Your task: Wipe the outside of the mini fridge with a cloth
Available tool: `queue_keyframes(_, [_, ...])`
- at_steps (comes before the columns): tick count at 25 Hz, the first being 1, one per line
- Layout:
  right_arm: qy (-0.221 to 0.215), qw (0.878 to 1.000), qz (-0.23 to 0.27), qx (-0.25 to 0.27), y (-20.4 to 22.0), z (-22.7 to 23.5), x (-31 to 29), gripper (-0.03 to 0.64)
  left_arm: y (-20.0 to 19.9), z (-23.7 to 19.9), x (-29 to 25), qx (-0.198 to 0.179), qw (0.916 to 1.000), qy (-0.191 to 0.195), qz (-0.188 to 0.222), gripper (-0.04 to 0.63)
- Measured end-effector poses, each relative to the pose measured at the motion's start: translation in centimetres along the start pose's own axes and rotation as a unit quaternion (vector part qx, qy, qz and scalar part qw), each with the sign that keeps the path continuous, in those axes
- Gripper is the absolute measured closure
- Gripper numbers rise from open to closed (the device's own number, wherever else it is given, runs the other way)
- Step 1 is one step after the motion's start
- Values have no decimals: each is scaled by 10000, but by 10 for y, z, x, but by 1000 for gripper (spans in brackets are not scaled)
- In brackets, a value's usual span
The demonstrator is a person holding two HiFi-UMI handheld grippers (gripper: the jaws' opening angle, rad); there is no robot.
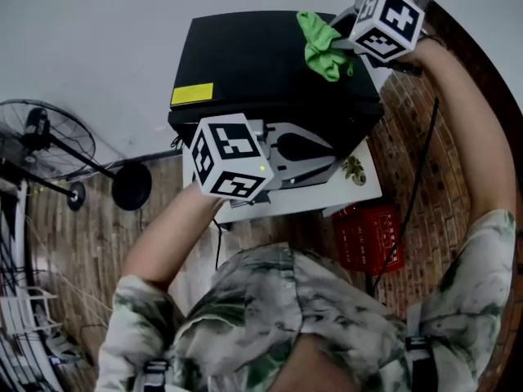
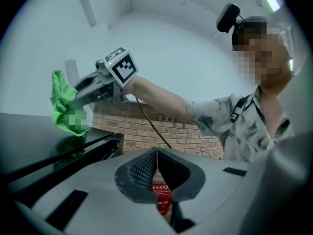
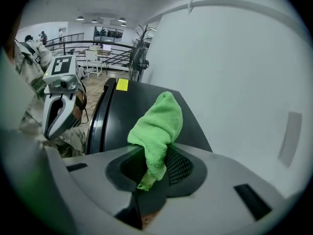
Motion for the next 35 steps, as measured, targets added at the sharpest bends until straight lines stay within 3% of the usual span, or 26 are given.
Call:
queue_keyframes(11, [-471,9900,859,1016,-168,-28,-75,511,11,5,29,42,9991,-411,14,568])
queue_keyframes(16, [-606,9881,822,1150,-206,-30,-113,511,15,3,47,115,9983,-570,19,568])
queue_keyframes(21, [-552,9927,458,964,-181,-9,-130,511,15,3,53,124,9983,-572,-10,568])
queue_keyframes(35, [-25,9991,-394,-131,-11,65,-83,511,6,-11,17,85,9999,-70,-33,568])
Point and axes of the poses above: the fingertips, and each gripper's own axes: x backward along the fingers, z to its right, y out of its underside, the point moved 7 cm from there along x, backward along the fingers, and after that the axes turned 3 degrees about -z, right-handed, at the moved point
